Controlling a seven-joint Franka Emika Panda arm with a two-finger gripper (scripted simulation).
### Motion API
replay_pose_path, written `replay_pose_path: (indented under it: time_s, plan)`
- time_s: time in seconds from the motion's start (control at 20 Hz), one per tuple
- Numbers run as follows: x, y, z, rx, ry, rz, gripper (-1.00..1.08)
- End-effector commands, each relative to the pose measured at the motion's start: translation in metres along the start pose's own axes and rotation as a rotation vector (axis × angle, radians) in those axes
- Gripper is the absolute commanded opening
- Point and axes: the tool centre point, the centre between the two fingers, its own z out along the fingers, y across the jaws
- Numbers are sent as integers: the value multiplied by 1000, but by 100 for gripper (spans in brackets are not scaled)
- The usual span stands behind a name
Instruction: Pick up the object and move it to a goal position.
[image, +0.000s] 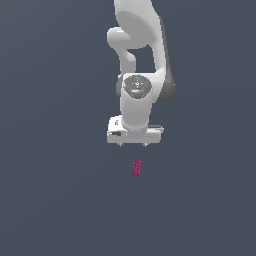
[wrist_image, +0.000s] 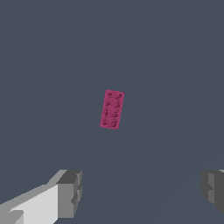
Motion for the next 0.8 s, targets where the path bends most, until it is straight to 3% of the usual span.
replay_pose_path:
  time_s: [0.0, 0.75]
  plan:
    - [10, -4, 13, 1, 3, 29, 100]
    - [48, -22, 75, 5, 21, 163, 100]
